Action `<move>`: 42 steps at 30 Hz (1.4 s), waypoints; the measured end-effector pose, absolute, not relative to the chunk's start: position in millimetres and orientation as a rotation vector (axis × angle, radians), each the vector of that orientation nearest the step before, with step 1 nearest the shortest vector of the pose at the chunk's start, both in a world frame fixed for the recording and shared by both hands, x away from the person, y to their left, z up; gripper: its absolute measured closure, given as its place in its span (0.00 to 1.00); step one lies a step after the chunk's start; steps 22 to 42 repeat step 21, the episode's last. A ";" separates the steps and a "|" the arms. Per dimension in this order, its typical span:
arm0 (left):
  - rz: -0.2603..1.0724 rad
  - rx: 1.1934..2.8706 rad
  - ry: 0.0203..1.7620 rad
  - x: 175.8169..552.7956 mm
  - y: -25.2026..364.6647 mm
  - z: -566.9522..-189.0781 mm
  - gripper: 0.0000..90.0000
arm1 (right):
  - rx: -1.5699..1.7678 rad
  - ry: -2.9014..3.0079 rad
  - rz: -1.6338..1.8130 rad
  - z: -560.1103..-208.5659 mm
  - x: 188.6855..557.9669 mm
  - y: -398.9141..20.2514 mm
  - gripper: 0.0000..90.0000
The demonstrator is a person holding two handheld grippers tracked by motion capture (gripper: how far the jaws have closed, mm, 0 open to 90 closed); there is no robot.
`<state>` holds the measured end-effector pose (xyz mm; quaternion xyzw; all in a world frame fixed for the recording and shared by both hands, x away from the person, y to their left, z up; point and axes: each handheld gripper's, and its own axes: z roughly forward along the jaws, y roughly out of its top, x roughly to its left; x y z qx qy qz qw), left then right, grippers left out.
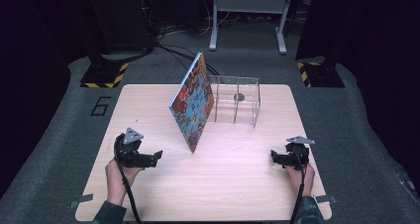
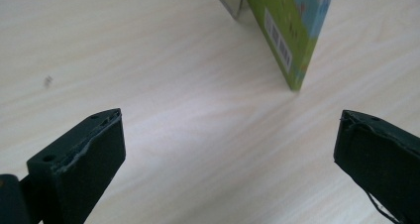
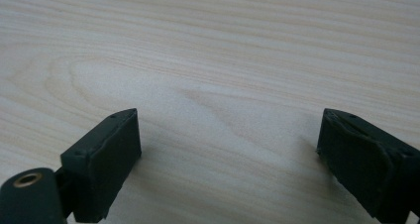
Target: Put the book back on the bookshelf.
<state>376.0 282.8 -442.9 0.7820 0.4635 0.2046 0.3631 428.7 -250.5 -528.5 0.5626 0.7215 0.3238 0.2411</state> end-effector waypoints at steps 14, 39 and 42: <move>0.481 2.050 1.304 364.2 315.1 -525.5 0.00 | 1.533 1.987 0.887 -528.8 429.8 -249.5 0.07; 0.540 2.014 1.305 359.1 320.3 -531.2 0.00 | 1.530 1.996 0.873 -528.9 430.5 -248.9 0.05; 0.540 2.014 1.305 359.1 320.3 -531.2 0.00 | 1.530 1.996 0.873 -528.9 430.5 -248.9 0.05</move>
